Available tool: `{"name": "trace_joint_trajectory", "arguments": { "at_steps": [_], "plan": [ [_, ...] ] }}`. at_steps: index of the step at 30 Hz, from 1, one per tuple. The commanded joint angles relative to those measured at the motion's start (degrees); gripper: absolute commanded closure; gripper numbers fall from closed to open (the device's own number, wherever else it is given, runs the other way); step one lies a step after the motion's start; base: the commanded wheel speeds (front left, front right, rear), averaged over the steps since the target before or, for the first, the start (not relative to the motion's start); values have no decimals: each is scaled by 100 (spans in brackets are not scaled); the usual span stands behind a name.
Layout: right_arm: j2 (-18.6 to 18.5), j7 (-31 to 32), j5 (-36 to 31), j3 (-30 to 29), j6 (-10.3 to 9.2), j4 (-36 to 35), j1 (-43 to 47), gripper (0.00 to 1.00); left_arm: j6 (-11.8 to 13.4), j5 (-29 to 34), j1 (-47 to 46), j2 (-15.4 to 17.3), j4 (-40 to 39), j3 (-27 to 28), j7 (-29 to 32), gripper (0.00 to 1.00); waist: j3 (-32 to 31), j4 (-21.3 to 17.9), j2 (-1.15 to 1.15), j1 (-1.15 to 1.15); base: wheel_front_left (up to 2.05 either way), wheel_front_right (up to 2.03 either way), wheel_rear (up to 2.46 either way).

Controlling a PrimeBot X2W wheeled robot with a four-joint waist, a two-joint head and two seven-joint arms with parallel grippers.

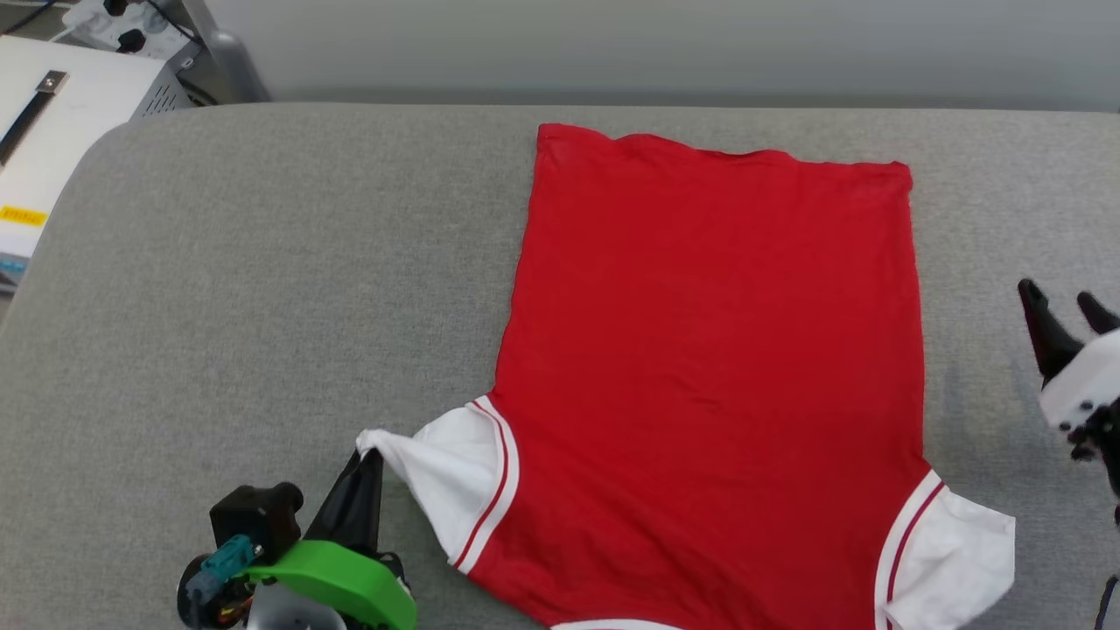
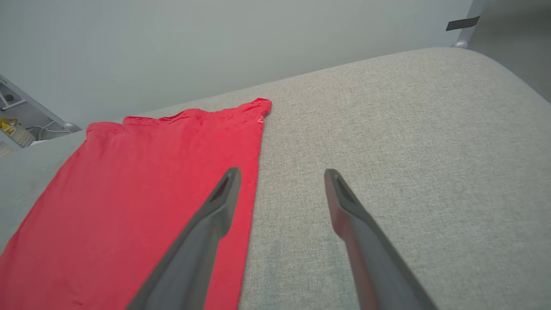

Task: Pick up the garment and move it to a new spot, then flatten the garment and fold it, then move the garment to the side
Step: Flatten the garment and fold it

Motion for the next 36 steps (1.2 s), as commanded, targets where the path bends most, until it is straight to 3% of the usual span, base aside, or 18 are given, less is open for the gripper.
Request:
{"name": "trace_joint_trajectory", "arguments": {
  "at_steps": [1, 7, 15, 23, 29, 30, 31, 32, 36],
  "plan": [
    [-92, 160, 56, -1, -4, 194, -302, 0, -8, 89, -183, -46, -65, -41, -26, 100, 403, 324, 0, 0, 0, 0, 0],
    [-607, 1176, 128, 119, -4, 1332, -1695, 0, -135, 220, -708, -275, -145, -262, -180, 100, 975, 780, 0, 0, 0, 0, 0],
    [-1090, 1958, -49, 304, -4, 2156, -3045, 0, -329, 385, -1261, -598, -171, -555, -387, 100, 1643, 1283, 0, 0, 0, 0, 0],
    [-1409, 2329, -216, 400, -4, 2706, -3703, 0, -531, 529, -1682, -847, -128, -707, -550, 100, 2051, 1596, 0, 0, 0, 0, 0],
    [-1446, 2555, -194, 510, -4, 3080, -3774, 0, -607, 613, -1749, -998, -72, -720, -610, 100, 2232, 1669, 0, 0, 0, 0, 0],
    [-1364, 3348, -71, 676, -4, 3470, -3625, 41, -631, 652, -1743, -1036, -9, -678, -625, 100, 2268, 1658, 0, 0, 0, 0, 0],
    [-1362, 3528, -59, 706, -4, 3543, -3604, 76, -636, 658, -1742, -1045, 0, -668, -627, 100, 2268, 1657, 0, 0, 0, 0, 0],
    [-1361, 3684, -21, 708, -4, 3597, -3605, 100, -643, 665, -1741, -1058, 7, -656, -629, 100, 2267, 1655, 0, 0, 0, 0, 0],
    [-1411, 3795, 29, 733, -4, 3526, -3697, 100, -669, 705, -1749, -1087, 15, -609, -634, 100, 2230, 1641, 0, 0, 0, 0, 0]
  ]
}}
